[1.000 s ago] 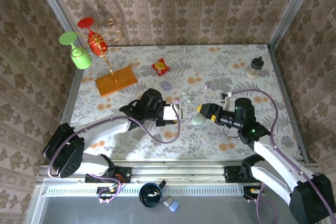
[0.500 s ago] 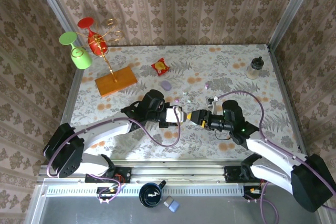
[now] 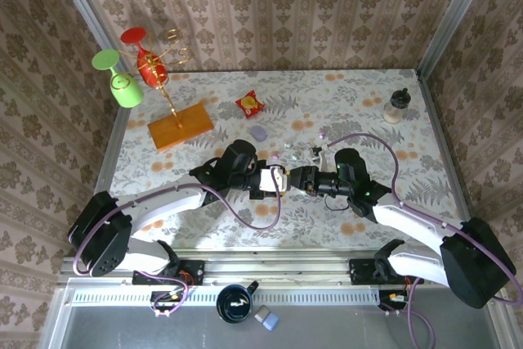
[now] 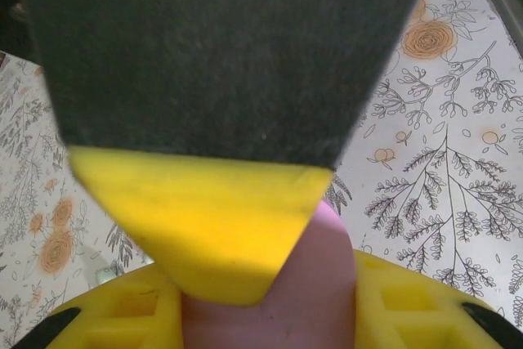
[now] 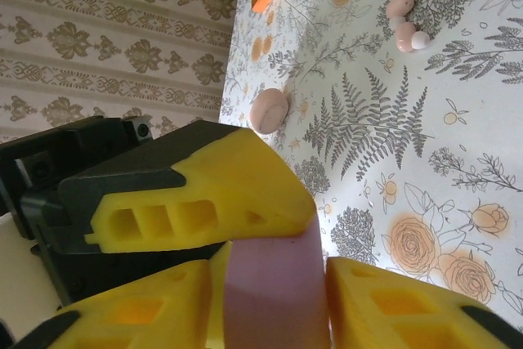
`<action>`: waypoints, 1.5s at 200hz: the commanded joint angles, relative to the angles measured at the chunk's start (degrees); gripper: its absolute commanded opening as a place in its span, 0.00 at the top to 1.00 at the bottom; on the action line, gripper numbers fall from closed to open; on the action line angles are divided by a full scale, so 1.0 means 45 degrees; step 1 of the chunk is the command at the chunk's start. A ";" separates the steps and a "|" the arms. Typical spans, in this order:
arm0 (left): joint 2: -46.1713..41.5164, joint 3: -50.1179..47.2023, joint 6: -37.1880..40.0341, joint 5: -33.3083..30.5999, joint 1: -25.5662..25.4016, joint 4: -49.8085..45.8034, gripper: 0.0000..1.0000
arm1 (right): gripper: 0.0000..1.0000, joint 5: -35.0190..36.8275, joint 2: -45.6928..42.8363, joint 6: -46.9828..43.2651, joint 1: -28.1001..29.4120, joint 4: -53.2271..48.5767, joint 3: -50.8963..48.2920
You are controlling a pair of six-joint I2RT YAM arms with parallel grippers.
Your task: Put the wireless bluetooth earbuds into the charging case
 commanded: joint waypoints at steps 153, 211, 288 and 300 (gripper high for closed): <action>0.0377 -0.3998 -0.6963 0.1321 0.1027 1.2278 0.10 | 0.86 -0.3240 0.0691 0.3540 -0.1727 0.3845 0.0659; 0.0830 -0.4357 -0.8643 0.1762 0.1276 1.5982 0.14 | 0.95 -0.5079 0.1206 0.7093 -0.2338 0.6017 0.1869; 0.0749 -0.3123 -1.0533 0.3891 0.2624 1.6035 0.21 | 1.00 -0.5366 0.2994 1.1030 -0.2348 1.0547 0.2509; 0.0792 -0.2980 -1.0965 0.4340 0.2769 1.6034 0.24 | 1.00 -0.5341 0.3146 1.1148 -0.2339 1.0769 0.2509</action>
